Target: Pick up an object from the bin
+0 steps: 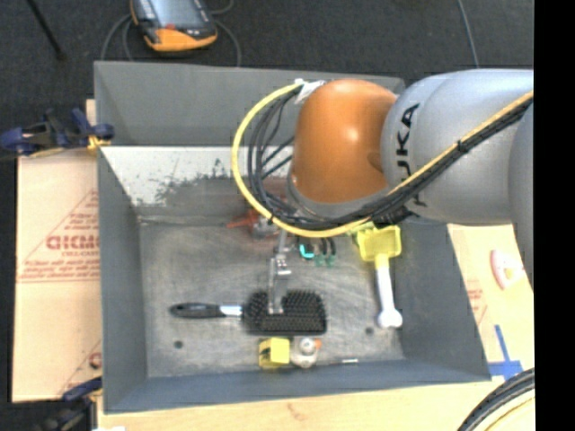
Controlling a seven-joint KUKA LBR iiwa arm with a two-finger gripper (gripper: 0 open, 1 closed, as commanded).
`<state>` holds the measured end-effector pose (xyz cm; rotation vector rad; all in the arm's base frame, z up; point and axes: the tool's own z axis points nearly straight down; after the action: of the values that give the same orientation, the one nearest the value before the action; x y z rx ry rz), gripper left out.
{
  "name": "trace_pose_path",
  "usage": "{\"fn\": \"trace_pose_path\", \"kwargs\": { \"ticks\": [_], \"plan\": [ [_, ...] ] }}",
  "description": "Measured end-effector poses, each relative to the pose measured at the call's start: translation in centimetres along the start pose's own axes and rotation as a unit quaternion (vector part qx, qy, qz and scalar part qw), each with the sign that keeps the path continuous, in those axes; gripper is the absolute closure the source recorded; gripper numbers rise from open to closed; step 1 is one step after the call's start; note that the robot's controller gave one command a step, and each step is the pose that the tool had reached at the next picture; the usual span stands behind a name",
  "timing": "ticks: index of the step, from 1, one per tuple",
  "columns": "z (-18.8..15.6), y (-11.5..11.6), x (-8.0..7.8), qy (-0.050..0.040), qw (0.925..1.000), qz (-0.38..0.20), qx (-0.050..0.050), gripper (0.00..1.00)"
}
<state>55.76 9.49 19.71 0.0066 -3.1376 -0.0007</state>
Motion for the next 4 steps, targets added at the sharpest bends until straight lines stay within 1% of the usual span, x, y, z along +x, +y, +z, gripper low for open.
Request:
{"fn": "trace_pose_path", "kwargs": {
  "ticks": [1, 2, 3, 4],
  "plan": [
    [-0.4, 0.0, -0.2, -0.0039, 1.0000, 0.001, 0.000, 0.00],
    [6.7, -2.0, 1.8, -0.0055, 1.0000, -0.007, 0.000, 0.00],
    [10.0, -2.8, 2.6, -0.0027, 1.0000, 0.003, 0.000, 0.00],
    [6.9, -4.9, 3.2, -0.0045, 0.9978, 0.066, 0.000, 0.00]
  ]
}}
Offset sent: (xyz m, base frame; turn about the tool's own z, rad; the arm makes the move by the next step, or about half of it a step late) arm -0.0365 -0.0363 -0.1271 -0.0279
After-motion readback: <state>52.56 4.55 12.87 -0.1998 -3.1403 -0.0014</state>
